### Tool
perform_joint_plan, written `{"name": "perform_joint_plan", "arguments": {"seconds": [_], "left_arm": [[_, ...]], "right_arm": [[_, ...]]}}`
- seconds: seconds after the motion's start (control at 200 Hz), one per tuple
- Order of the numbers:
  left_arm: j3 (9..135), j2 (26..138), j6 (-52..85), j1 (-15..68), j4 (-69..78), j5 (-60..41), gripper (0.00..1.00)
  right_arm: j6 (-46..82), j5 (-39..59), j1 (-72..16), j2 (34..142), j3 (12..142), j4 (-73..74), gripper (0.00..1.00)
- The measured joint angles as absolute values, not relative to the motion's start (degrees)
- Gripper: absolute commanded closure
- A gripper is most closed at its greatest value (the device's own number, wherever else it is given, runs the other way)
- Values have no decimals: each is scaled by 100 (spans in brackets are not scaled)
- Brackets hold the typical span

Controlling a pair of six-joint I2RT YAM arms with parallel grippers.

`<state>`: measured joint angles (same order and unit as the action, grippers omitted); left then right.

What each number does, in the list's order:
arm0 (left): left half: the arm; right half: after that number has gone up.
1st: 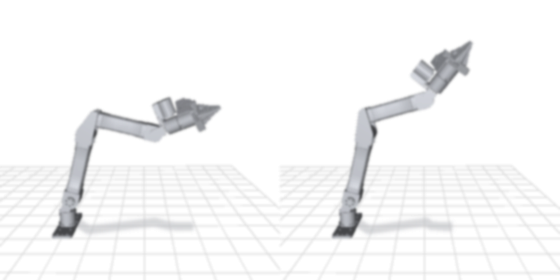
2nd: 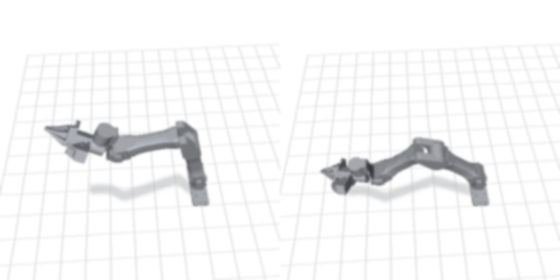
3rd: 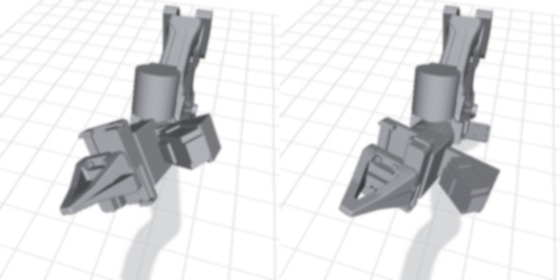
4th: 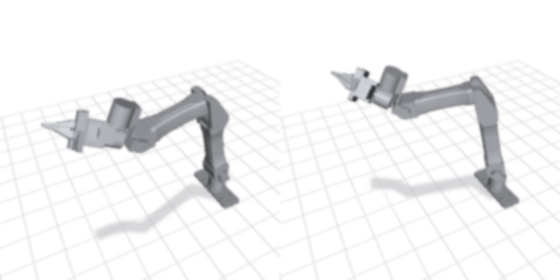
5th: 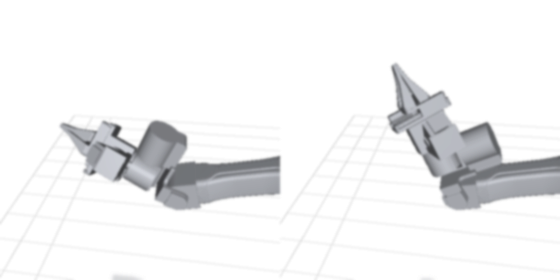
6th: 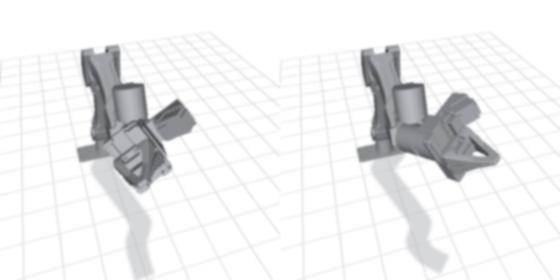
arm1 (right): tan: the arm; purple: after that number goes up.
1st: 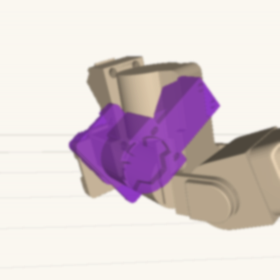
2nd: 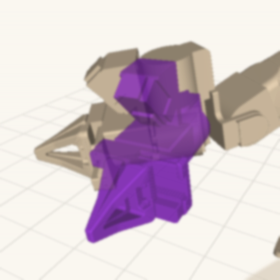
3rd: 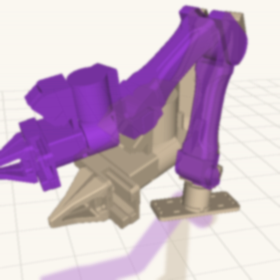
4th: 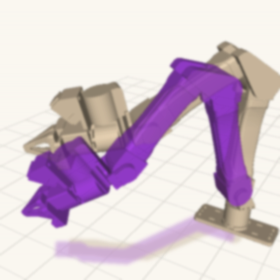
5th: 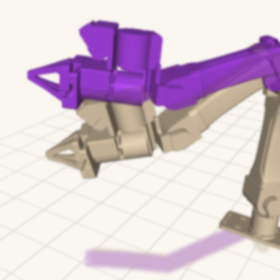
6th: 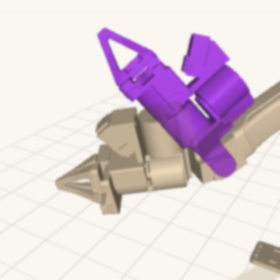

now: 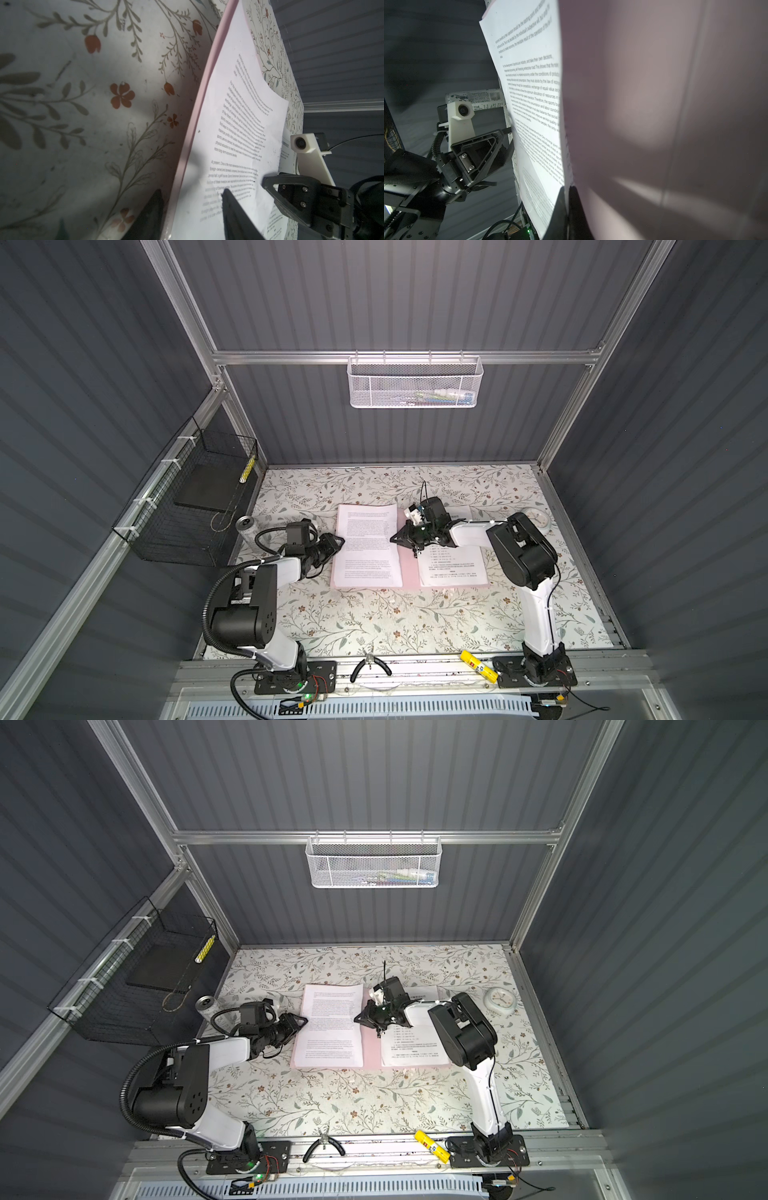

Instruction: Put the files into the folder

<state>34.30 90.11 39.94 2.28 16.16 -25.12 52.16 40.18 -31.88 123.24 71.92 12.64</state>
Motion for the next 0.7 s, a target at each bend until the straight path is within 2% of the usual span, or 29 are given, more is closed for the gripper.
{"name": "perform_joint_plan", "arguments": {"seconds": [0.701], "left_arm": [[3430, 9011, 4023, 228, 1636, -2510, 53]], "right_arm": [[5548, 3721, -3203, 12385, 7148, 1273, 100]]}}
